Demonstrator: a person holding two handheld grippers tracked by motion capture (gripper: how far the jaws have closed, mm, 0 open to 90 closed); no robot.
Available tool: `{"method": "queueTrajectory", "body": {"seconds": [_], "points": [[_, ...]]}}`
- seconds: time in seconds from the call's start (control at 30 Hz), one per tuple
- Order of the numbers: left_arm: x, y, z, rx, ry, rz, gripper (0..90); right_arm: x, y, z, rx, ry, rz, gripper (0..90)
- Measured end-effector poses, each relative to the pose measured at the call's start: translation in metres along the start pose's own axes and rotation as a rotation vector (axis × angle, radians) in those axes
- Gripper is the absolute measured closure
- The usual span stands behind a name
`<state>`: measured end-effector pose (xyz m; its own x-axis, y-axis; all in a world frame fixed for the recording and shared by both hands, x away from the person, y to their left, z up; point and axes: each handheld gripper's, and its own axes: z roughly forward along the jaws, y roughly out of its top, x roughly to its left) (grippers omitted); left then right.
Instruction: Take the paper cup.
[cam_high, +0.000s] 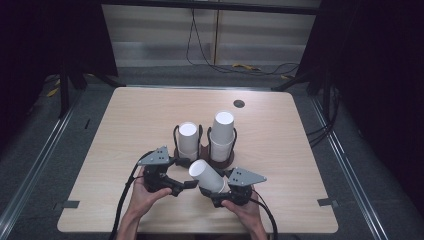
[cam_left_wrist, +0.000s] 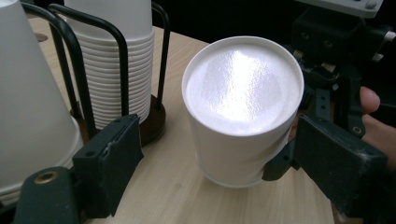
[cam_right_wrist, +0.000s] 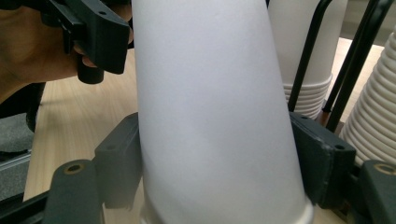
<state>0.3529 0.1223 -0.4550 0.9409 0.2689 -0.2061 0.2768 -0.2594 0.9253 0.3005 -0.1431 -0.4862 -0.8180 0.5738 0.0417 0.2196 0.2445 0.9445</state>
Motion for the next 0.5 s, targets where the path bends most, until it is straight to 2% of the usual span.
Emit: {"method": "queueTrajectory", "body": {"seconds": [0.07, 0.13, 0.23, 0.33, 0.37, 0.4, 0.5], "points": [[0.000, 0.000, -0.001, 0.001, 0.002, 0.006, 15.4, 0.000, 0.000, -0.001, 0.007, -0.003, 0.000, 25.7], [0.001, -0.001, -0.003, -0.011, -0.020, 0.002, 15.5, -0.001, 0.000, -0.001, 0.015, -0.004, 0.001, 25.7], [0.001, -0.002, -0.003, -0.001, -0.015, 0.021, 15.4, -0.004, 0.000, -0.003, 0.027, -0.006, 0.004, 25.8], [0.002, -0.003, -0.003, 0.002, 0.021, 0.032, 15.9, -0.007, 0.002, -0.006, 0.030, -0.005, 0.014, 26.0], [0.001, -0.005, -0.003, 0.011, 0.037, 0.058, 16.3, -0.007, 0.002, -0.008, 0.038, -0.007, 0.014, 26.0], [0.001, -0.007, -0.003, -0.002, 0.048, 0.076, 18.0, -0.008, 0.003, -0.009, 0.047, -0.006, 0.014, 26.0], [0.001, -0.010, -0.005, -0.004, 0.068, 0.084, 19.0, -0.010, 0.003, -0.010, 0.050, -0.005, 0.010, 26.0]]}}
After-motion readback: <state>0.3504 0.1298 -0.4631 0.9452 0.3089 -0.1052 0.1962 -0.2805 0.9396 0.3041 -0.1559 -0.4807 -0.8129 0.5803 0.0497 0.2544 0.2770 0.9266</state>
